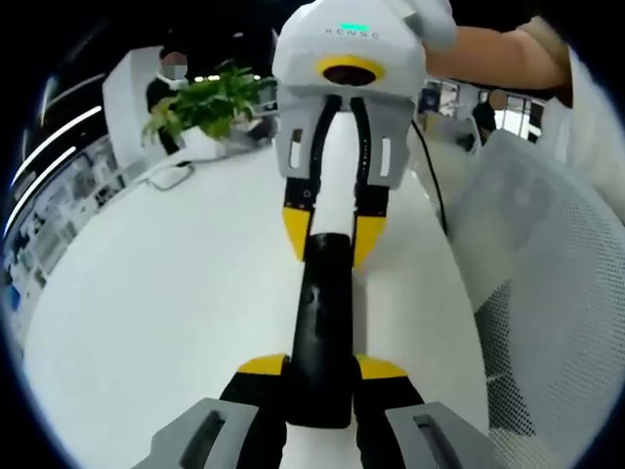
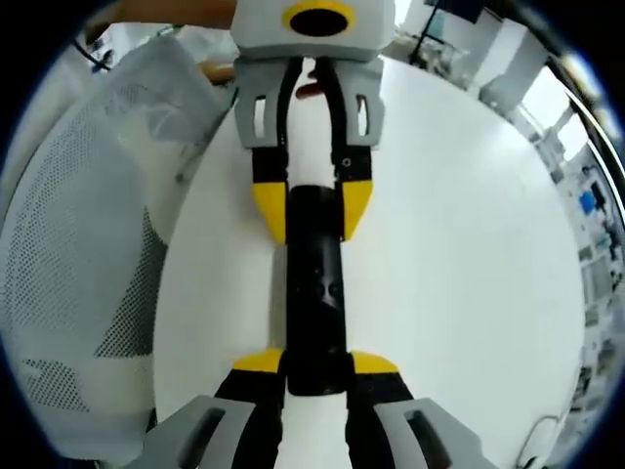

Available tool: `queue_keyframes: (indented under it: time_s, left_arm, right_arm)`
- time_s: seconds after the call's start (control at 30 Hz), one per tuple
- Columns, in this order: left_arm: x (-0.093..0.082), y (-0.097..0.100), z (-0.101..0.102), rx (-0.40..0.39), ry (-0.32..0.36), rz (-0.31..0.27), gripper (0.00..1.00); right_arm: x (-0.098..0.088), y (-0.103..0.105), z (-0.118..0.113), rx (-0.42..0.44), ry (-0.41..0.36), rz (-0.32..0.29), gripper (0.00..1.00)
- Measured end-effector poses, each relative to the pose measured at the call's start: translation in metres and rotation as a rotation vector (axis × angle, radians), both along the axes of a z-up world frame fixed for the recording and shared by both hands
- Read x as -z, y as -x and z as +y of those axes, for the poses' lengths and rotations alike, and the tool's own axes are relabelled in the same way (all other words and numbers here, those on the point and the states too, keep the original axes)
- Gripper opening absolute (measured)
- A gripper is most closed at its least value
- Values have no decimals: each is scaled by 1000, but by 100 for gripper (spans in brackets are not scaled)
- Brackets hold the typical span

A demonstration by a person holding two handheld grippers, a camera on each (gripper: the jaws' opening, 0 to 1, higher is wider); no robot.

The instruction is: Press the specified remote control buttons in sequence, fully releasing each button before pressing the next.

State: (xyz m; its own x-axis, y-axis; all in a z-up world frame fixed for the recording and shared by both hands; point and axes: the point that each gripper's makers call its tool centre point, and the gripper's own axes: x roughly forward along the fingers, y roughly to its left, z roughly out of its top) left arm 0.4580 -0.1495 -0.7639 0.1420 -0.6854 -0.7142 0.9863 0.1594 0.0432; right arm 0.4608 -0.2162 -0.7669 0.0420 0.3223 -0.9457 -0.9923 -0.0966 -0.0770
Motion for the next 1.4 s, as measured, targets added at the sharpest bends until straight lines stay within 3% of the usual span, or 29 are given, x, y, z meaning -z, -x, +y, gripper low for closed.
queue_keyframes:
  time_s: [0.3, 0.9, 1.4]
  left_arm:
    - [-14, -22, 0, 0, -4, -35, 24]
    - [-26, -66, 0, 25, -35, -81, 24]
    - [-33, -119, 2, 31, -53, -112, 24]
  right_arm:
    - [-15, -21, 2, 6, -17, -33, 20]
    - [-24, -65, 2, 34, -44, -64, 20]
    - [-33, -111, 0, 49, -76, -109, 20]
